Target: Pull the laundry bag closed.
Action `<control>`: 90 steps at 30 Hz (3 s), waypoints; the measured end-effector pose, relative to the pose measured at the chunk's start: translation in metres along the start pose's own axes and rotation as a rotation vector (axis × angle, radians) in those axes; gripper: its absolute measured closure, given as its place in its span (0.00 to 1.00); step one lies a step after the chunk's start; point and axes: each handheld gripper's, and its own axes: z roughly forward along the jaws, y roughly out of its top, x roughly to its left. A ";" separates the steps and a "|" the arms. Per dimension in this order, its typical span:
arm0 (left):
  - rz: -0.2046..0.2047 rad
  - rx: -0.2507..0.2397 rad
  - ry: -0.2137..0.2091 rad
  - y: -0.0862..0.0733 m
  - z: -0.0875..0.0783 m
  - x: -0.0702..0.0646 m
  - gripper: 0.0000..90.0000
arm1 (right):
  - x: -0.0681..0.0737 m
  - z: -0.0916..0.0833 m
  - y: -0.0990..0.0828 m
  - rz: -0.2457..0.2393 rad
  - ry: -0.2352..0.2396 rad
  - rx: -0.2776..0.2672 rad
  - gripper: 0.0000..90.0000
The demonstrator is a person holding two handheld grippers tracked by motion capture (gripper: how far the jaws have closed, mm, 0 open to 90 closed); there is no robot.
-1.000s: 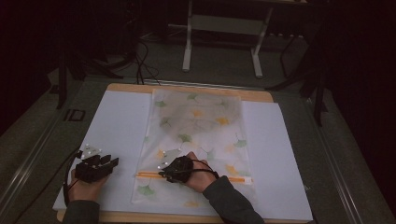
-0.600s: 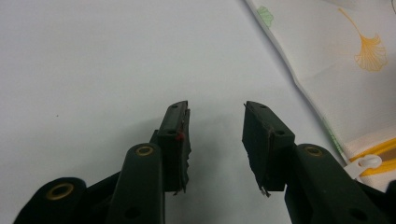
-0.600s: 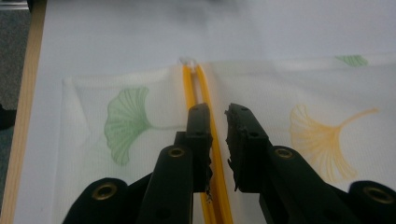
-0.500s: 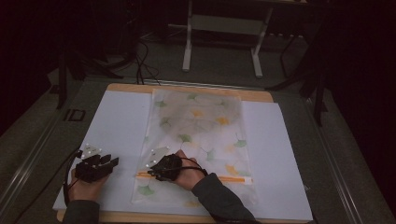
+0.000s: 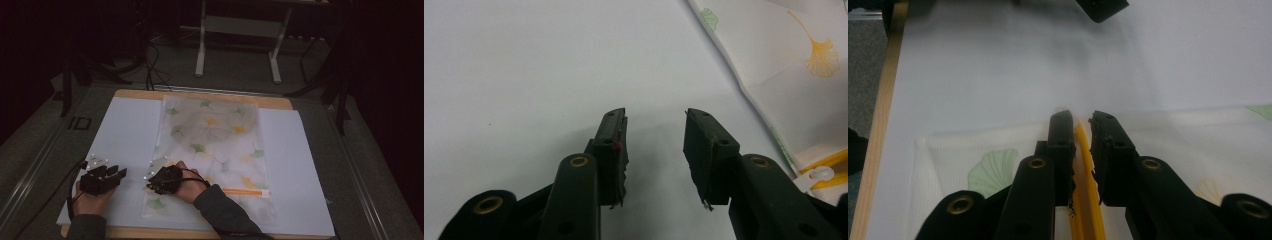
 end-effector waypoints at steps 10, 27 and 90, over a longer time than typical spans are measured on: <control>-0.005 -0.004 0.000 0.000 -0.001 0.002 0.68 | 0.002 0.014 0.011 -0.017 0.013 0.020 0.86; -0.010 -0.007 -0.003 -0.001 -0.002 0.003 0.68 | 0.000 0.034 0.017 0.010 0.037 0.063 0.85; -0.012 -0.009 0.004 -0.002 -0.003 0.004 0.68 | 0.001 0.031 0.026 0.033 -0.018 0.064 0.92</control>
